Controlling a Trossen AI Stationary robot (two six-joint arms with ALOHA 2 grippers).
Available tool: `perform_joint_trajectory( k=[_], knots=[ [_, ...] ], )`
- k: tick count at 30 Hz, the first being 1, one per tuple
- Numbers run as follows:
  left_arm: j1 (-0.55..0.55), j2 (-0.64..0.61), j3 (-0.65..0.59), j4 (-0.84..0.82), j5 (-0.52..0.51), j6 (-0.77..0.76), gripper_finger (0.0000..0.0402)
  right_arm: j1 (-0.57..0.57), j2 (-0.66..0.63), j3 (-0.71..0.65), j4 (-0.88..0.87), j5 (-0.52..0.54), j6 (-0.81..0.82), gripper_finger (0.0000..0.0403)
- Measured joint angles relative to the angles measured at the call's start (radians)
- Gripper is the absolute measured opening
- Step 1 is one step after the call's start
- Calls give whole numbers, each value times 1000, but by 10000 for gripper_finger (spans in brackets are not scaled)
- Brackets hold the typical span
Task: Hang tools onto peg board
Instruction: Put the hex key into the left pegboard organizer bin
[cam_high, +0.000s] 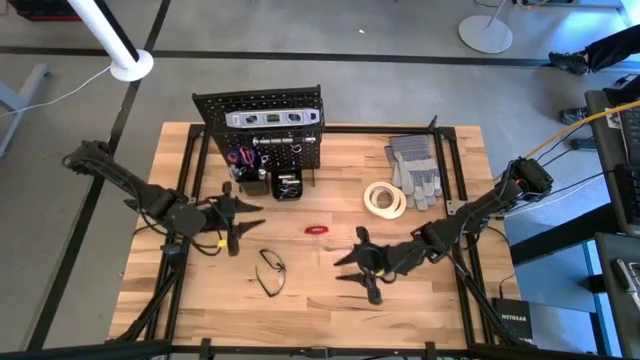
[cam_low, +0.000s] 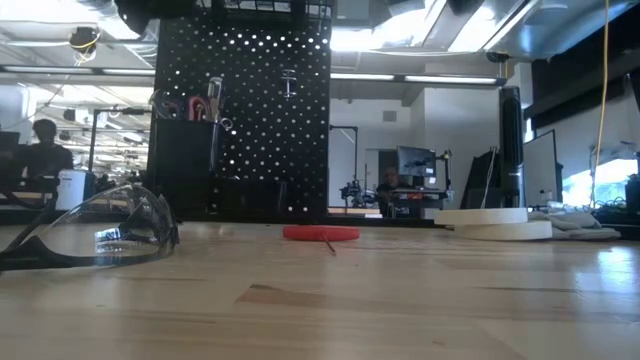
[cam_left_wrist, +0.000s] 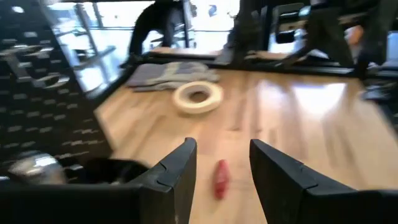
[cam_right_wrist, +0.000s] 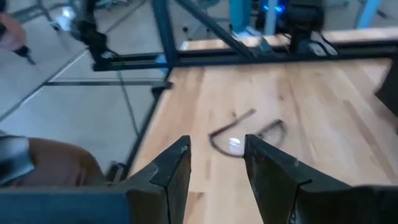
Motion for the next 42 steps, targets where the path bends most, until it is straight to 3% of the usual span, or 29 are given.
perform_joint_trajectory(
  k=[7,16,26,36,42],
  knots=[
    [-39,160,1,224,52,6,136,75,-1,-34,6,127,-31,151],
    [-16,422,2,379,96,-67,136,39,-1,-157,36,203,41,151],
    [9,527,2,400,125,-163,136,-47,0,-160,70,162,23,154],
    [68,598,2,421,137,-203,136,-181,0,-160,-29,98,-35,244],
    [91,600,2,492,154,-127,136,-233,0,-160,-31,-27,-78,256]
  ],
)
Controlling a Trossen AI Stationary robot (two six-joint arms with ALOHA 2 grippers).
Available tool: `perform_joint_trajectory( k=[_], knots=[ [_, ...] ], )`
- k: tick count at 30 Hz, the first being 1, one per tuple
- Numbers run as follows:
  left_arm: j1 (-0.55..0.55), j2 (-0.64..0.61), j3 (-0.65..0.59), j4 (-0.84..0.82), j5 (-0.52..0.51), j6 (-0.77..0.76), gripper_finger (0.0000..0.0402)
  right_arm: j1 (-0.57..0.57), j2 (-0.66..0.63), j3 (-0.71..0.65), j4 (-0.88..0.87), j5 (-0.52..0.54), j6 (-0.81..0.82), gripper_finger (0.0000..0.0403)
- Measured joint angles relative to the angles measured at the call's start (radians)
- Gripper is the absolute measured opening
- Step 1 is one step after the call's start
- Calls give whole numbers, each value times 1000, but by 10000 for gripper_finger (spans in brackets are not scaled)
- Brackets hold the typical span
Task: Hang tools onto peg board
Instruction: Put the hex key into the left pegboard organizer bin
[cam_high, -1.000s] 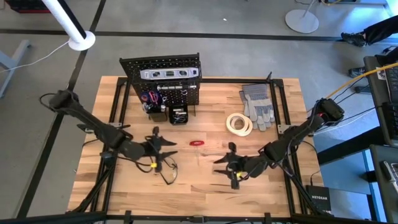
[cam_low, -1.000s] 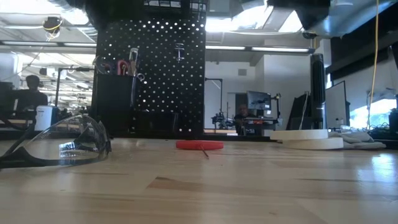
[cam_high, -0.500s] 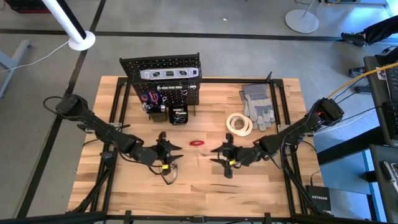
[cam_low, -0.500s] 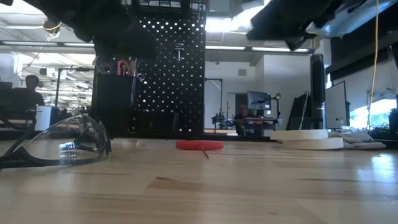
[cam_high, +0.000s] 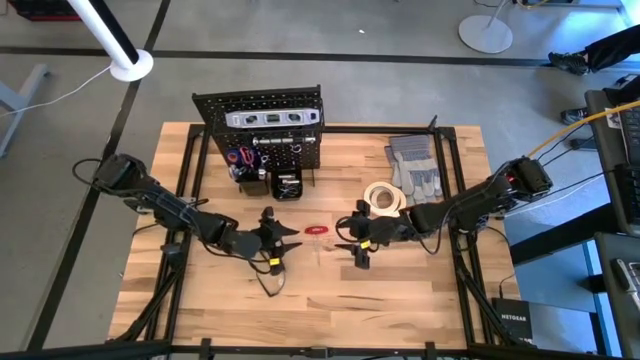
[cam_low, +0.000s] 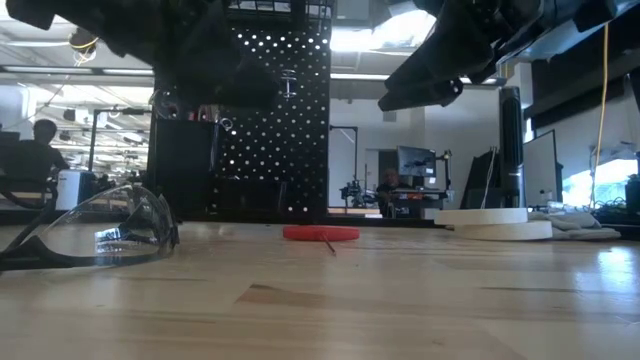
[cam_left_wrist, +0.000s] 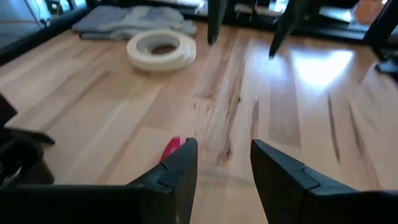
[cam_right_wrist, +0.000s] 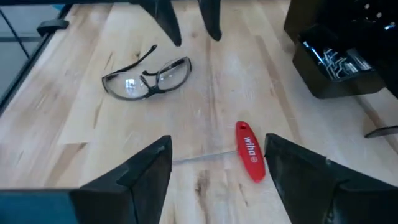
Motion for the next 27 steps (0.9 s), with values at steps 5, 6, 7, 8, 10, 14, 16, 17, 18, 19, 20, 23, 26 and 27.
perform_joint_trajectory(
  k=[5,6,7,8,10,14,16,17,18,19,20,23,26,27],
  knots=[
    [0,0,0,30,0,57,136,-4,0,0,0,38,-84,249],
    [0,0,0,27,0,65,136,-4,0,0,1,49,-91,248],
    [1,0,0,27,0,69,136,-4,0,0,4,54,-98,246],
    [4,0,0,29,0,66,136,-4,0,0,5,53,-110,245],
    [11,0,0,29,0,42,136,-4,0,-3,9,36,-138,242],
    [16,0,0,25,0,-23,136,-11,0,-48,77,31,-200,241],
    [18,0,0,22,0,-24,136,-23,0,-71,111,29,-208,241],
    [19,0,0,20,0,-14,136,-32,0,-82,120,29,-210,241],
    [23,1,0,17,0,1,136,-40,0,-92,120,30,-214,241],
    [29,8,0,17,0,11,136,-52,0,-101,119,30,-218,241],
    [38,15,0,11,0,20,136,-66,0,-110,119,29,-221,241],
    [68,55,0,11,1,2,136,-114,3,-131,120,21,-222,241],
    [99,117,0,15,42,-39,136,-159,32,-146,127,-44,-217,241],
    [108,143,0,22,62,-55,136,-171,55,-150,152,-76,-217,241]
  ],
)
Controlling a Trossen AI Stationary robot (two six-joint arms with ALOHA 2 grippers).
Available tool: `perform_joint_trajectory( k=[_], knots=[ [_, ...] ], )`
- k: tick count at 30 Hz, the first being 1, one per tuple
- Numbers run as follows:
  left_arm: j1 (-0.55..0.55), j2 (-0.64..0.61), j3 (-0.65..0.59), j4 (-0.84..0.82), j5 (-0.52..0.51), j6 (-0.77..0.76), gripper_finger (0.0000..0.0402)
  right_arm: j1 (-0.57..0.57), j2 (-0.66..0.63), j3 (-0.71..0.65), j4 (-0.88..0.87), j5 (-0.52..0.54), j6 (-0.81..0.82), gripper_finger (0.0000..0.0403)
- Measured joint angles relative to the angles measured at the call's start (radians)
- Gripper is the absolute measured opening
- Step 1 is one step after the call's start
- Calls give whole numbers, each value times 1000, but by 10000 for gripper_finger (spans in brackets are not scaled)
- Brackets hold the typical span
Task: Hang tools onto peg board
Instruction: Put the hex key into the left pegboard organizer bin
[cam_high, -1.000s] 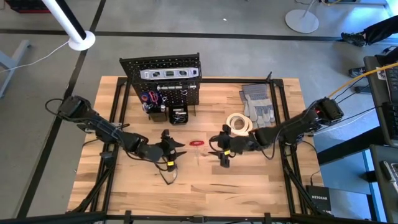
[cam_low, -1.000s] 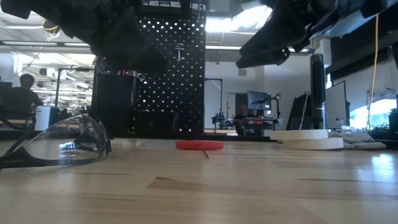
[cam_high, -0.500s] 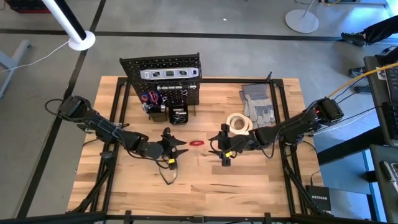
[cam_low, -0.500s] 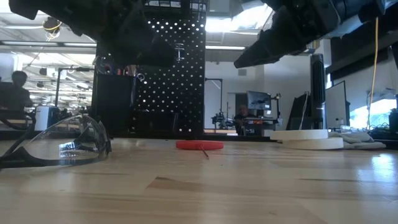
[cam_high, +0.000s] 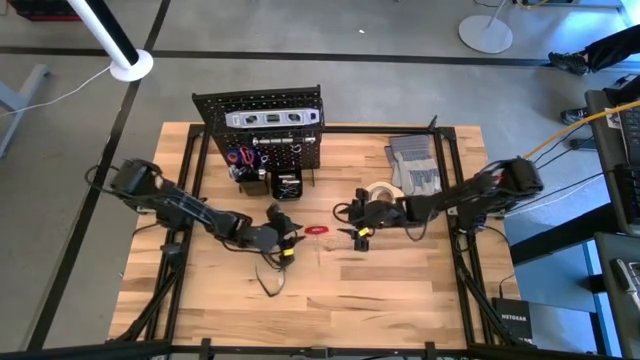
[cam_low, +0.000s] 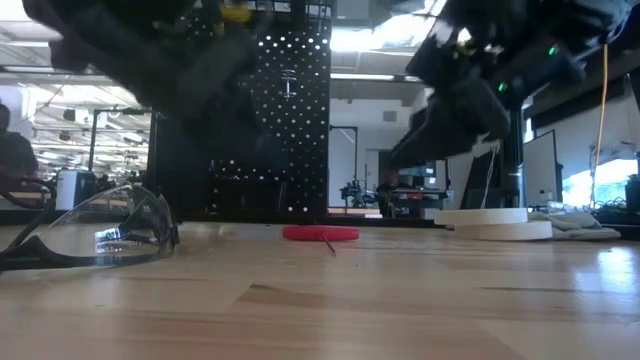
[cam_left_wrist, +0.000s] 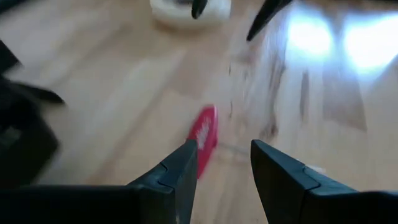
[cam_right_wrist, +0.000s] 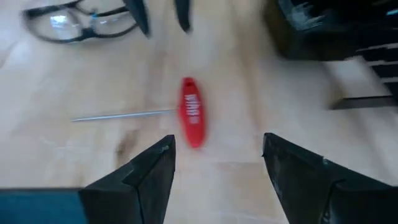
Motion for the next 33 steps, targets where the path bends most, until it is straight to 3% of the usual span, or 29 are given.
perform_joint_trajectory(
  k=[4,8,15,22,26,33],
  knots=[
    [28,108,0,54,73,-34,136,-24,122,-4,147,-103,1,240],
    [43,176,0,65,89,-44,136,-34,257,14,289,-122,-2,240],
    [44,181,0,61,92,-46,136,-72,415,77,365,-123,-2,240],
    [44,181,0,63,91,-53,136,-96,468,93,419,-205,0,238],
    [44,181,0,60,90,-53,136,-95,482,93,431,-220,0,210],
    [44,181,0,60,88,-57,136,-93,527,95,458,-229,21,122]
  ],
)
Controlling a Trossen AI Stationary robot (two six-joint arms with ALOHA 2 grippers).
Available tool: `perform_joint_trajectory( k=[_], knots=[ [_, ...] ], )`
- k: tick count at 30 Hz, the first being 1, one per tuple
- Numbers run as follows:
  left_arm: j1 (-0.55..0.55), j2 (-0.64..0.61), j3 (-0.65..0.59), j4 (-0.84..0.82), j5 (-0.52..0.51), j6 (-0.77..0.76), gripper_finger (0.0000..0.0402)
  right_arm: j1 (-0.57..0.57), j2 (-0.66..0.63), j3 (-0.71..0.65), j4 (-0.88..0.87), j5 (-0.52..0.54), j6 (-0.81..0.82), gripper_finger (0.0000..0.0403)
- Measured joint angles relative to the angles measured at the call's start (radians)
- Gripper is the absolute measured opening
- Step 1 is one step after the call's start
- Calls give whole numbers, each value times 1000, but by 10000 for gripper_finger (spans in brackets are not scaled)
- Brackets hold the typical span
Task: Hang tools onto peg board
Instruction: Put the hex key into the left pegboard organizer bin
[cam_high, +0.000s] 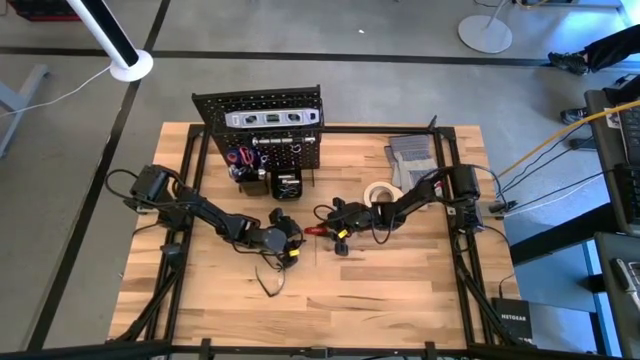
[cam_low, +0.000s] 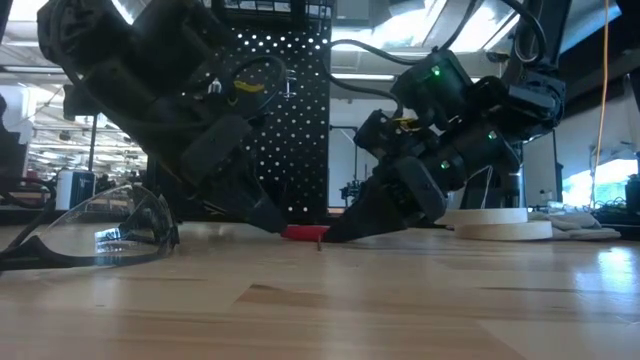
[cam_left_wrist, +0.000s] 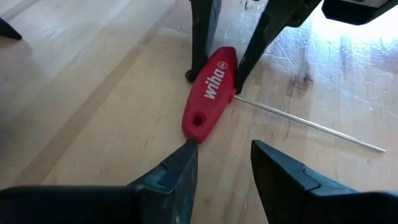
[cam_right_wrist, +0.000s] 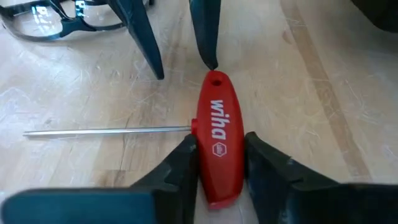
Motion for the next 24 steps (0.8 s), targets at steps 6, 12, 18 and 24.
perform_joint_trajectory(
  k=[6,12,18,24],
  knots=[
    [0,0,0,0,0,-3,136,0,0,-1,-1,4,4,98],
    [-3,-22,1,-18,41,-20,136,1,-15,-2,-15,6,7,100],
    [-21,-143,12,-143,63,-43,136,1,-90,-6,-88,7,4,98],
    [-26,-287,12,-221,61,-64,136,20,-185,-6,-167,45,-25,99]
  ],
)
